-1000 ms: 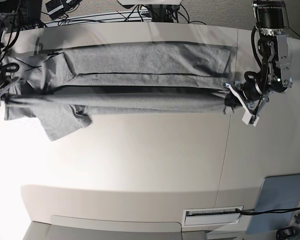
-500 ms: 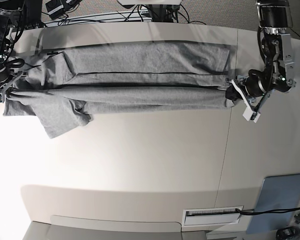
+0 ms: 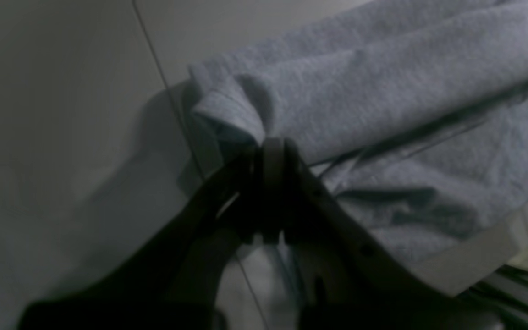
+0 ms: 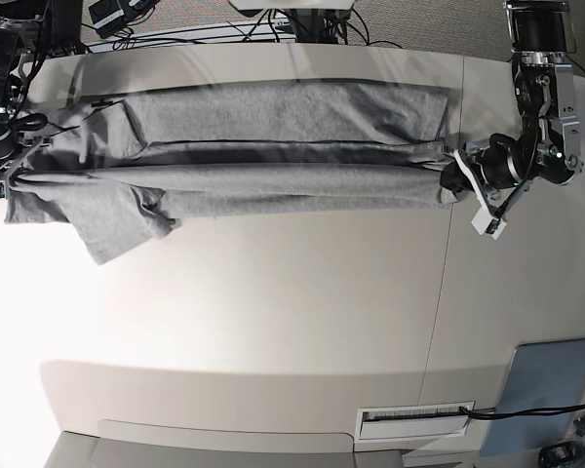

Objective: Fold the T-shirt properly
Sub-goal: 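Lower the fold and reposition the right gripper at the loose sleeve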

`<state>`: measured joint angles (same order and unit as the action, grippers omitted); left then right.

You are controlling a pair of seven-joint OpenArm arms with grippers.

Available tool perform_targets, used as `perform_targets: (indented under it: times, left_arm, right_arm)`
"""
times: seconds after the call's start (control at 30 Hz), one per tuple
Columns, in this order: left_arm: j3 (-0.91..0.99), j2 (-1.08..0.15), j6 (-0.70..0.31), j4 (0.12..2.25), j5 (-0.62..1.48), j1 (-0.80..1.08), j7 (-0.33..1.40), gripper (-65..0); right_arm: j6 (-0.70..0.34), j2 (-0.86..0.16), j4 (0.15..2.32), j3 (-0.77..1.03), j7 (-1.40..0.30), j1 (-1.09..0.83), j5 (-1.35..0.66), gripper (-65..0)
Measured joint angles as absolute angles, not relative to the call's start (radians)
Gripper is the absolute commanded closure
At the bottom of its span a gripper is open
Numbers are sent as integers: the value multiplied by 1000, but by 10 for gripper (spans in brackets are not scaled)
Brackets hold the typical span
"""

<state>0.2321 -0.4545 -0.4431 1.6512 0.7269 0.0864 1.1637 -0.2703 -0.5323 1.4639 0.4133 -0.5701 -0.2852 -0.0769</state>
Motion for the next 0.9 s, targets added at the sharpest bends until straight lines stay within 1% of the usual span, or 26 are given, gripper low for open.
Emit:
perform_targets:
  times: [0.03, 0.1, 0.13, 0.2, 0.23, 0.27, 0.3, 0.43, 0.57, 0.7, 0.77, 0.9]
  left_arm:
    - [232, -455, -458, 1652, 727, 88, 1164, -10]
    - [232, -455, -465, 1651, 727, 92, 1165, -158]
    - [232, -455, -465, 1652, 721, 94, 1168, -230]
    - [232, -455, -461, 1651, 721, 97, 1169, -348]
    - [232, -455, -461, 1651, 720, 99, 1170, -389]
    - [232, -455, -461, 1651, 720, 99, 1171, -417]
    - [232, -455, -461, 1651, 720, 99, 1171, -430]
    - [232, -455, -461, 1651, 720, 99, 1170, -430]
    - [232, -455, -461, 1651, 720, 99, 1170, -430]
    - [232, -455, -461, 1651, 720, 99, 1171, -430]
    - [232, -455, -461, 1651, 720, 99, 1170, -430]
    - [232, -455, -461, 1651, 720, 99, 1170, -430]
  right_arm:
    - [-289, -533, 1464, 413, -582, -285, -75, 0]
    - [-337, -535, 1464, 413, -591, -285, -75, 0]
    - [-353, -535, 1464, 413, -591, -284, -71, -52]
    - [-368, -535, 1464, 413, -591, -279, -67, -189]
    - [-369, -535, 1463, 413, -591, -274, -65, -246]
    - [-371, -535, 1464, 413, -587, -270, -64, -286]
    - [-369, -537, 1464, 413, -587, -264, -63, -295]
    - [-364, -538, 1464, 415, -594, -238, -73, -295]
    - [-354, -537, 1461, 416, -612, -192, -189, -295]
    - [-361, -537, 1460, 418, -704, -99, -276, -295]
    - [-362, -537, 1460, 418, -750, -51, -279, -295]
    - [-366, -537, 1460, 419, -775, 22, -279, -295]
